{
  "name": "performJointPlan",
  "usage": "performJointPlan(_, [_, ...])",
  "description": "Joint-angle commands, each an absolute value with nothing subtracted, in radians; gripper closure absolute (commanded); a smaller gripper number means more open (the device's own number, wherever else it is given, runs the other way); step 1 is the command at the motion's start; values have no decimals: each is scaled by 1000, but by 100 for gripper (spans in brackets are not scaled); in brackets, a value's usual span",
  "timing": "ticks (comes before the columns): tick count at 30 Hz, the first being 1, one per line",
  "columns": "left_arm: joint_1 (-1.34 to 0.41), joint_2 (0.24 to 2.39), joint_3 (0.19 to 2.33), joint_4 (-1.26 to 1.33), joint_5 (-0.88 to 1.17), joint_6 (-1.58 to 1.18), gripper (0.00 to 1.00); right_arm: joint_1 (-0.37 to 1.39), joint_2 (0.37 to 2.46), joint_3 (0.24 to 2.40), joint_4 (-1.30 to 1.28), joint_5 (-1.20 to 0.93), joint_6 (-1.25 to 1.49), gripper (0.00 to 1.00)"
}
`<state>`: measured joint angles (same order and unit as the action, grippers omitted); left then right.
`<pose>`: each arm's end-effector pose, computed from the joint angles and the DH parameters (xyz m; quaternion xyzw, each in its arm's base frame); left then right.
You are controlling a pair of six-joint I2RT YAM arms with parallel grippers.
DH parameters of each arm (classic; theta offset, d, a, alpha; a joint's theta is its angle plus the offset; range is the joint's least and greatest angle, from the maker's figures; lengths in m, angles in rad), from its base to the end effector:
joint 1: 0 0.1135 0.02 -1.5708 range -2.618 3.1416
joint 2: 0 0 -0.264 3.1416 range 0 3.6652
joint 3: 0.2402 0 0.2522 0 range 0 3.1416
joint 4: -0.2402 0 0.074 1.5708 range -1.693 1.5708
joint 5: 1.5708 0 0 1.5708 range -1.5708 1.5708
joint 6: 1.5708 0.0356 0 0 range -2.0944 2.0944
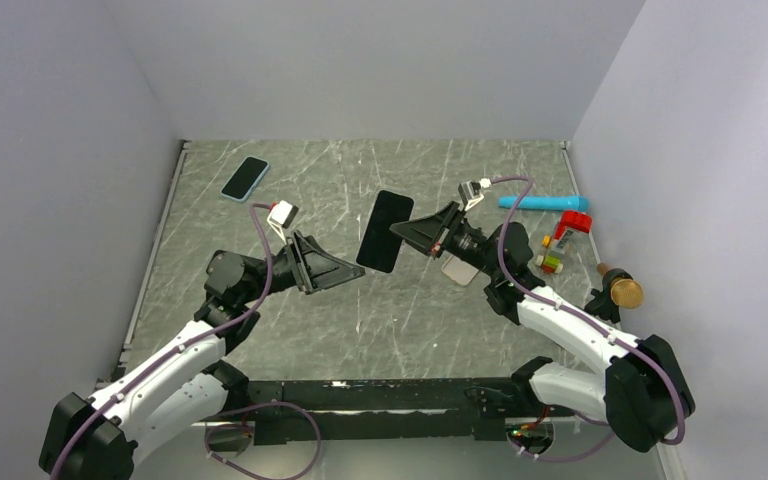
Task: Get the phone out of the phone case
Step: Remove the phone case from the phone.
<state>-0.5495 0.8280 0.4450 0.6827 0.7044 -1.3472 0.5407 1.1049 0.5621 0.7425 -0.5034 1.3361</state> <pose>0.1480 -0.1177 0.3019 0.0394 0.6213 -0.7331 0.2740 0.2014 0.1410 0.2951 0.0597 0.6400 0.6979 0.3159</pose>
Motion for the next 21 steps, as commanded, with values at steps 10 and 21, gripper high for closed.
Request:
performJointPlan(10, [-552, 839, 453, 630, 609, -1341, 17, 591, 1047, 597, 880, -516, 1337, 100])
performJointPlan(21, [-551, 867, 442, 615, 577, -1356, 18, 593, 1044, 582, 969, -537, 1379, 100])
